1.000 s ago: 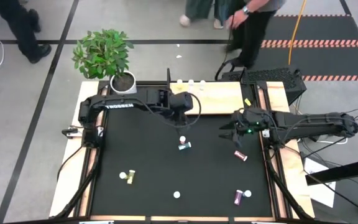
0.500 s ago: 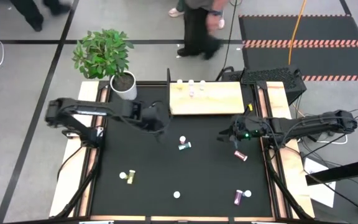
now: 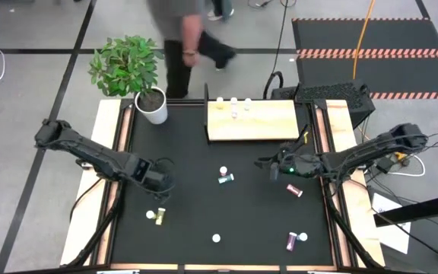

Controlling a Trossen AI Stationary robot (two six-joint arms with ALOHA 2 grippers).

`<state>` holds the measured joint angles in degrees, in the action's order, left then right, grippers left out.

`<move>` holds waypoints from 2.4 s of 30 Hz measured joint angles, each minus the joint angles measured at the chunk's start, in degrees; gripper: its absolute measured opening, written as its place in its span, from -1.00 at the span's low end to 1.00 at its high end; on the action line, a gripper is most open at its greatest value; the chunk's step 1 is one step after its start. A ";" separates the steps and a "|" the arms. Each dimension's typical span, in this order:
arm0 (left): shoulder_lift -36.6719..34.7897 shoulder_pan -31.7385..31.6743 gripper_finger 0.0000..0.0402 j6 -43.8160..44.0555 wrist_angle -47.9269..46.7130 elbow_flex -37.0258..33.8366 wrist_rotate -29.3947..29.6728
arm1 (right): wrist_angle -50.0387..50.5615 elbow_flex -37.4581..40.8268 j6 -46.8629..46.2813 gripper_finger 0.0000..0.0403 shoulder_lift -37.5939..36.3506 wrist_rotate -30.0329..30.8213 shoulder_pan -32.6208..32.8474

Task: Pick and place medicine bottles onto shelf by color
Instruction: Put the right yellow pill bottle on the shelf aligned with the other yellow pill bottle, then put the right yellow pill bottle aligned with the other yellow pill bottle on the shelf

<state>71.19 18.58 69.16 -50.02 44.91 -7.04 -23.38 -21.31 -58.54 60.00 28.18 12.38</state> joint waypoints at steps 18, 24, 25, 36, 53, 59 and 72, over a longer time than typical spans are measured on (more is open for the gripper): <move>0.10 6.90 0.04 20.21 26.29 -14.56 -4.80 | -0.36 -7.46 -9.57 -0.04 15.03 3.04 5.16; 2.60 9.76 0.04 25.03 27.80 -16.36 -5.42 | 0.48 -7.46 -8.04 -0.04 15.03 -0.42 4.75; 3.07 10.05 0.04 25.69 27.99 -16.27 -5.65 | 0.78 -7.46 -7.65 -0.04 15.03 -1.39 4.33; 5.36 10.32 -0.07 32.32 32.75 -16.29 -7.59 | 3.13 -7.46 -4.98 -0.04 14.67 -10.59 -0.51; 5.52 10.43 0.05 38.17 36.74 -16.45 -12.29 | 5.36 -7.46 -3.32 -0.04 10.00 -13.48 -2.66; 5.53 10.41 0.30 40.11 37.01 -16.42 -12.27 | 6.42 -7.46 -3.33 -0.04 10.02 -14.81 -2.55; 10.02 9.57 -0.06 45.93 39.43 -16.25 -15.27 | 7.76 -7.46 -3.35 -0.04 10.04 -18.40 -2.62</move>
<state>81.21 28.16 115.09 -10.59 28.67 -22.32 -15.61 -28.77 -61.89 70.04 9.78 9.75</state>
